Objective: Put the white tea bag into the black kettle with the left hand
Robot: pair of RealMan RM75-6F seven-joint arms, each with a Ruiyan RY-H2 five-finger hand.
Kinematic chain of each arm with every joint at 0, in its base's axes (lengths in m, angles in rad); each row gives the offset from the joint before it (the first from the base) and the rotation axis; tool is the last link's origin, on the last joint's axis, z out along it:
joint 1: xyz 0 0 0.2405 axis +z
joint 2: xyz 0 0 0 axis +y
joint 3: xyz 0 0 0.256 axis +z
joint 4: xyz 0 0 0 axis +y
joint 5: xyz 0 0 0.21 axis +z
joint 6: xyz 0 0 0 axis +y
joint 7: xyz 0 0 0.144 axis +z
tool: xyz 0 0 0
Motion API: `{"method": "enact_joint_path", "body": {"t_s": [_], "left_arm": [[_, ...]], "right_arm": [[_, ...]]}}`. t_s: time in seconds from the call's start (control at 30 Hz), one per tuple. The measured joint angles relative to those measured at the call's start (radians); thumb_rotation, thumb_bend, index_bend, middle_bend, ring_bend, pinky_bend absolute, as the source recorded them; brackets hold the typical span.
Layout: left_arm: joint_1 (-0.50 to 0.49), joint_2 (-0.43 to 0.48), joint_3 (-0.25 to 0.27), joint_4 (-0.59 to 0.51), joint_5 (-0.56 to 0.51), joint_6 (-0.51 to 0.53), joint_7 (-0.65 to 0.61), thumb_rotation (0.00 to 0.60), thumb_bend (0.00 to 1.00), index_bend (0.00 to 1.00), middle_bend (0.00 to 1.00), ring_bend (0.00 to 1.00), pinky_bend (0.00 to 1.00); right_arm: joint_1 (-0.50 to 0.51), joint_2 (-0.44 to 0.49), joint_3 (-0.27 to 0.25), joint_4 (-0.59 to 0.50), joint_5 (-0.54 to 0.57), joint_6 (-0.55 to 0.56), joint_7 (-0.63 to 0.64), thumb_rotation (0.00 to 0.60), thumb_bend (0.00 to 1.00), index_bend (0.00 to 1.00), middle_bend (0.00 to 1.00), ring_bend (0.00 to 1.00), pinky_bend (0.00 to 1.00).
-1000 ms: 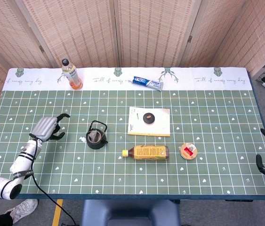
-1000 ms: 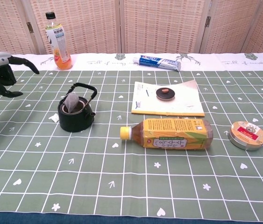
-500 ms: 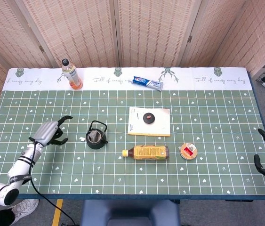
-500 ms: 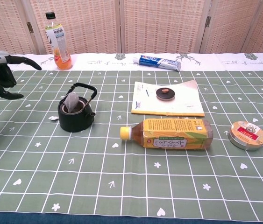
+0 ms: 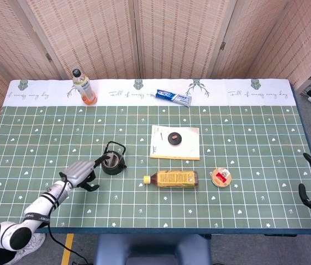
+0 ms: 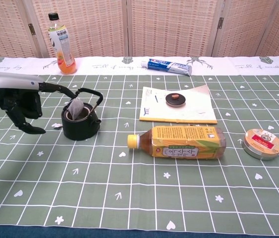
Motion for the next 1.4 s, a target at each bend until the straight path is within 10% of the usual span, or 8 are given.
{"method": "enact_joint_path", "body": {"t_s": [0.47, 1.4], "left_arm": [[-0.149, -0.085, 0.030, -0.007, -0.242, 0.086, 0.235, 0.600, 0.28, 0.06, 1.00, 1.00, 1.00], [-0.185, -0.034, 0.085, -0.040, -0.331, 0.136, 0.323, 0.600, 0.28, 0.11, 1.00, 1.00, 1.00]], "right_arm": [[0.000, 0.001, -0.004, 0.005, -0.006, -0.002, 0.006, 0.600, 0.54, 0.00, 0.00, 0.00, 0.00], [-0.001, 0.012, -0.014, 0.005, -0.025, 0.005, 0.045, 0.600, 0.54, 0.00, 0.00, 0.00, 0.00]]}}
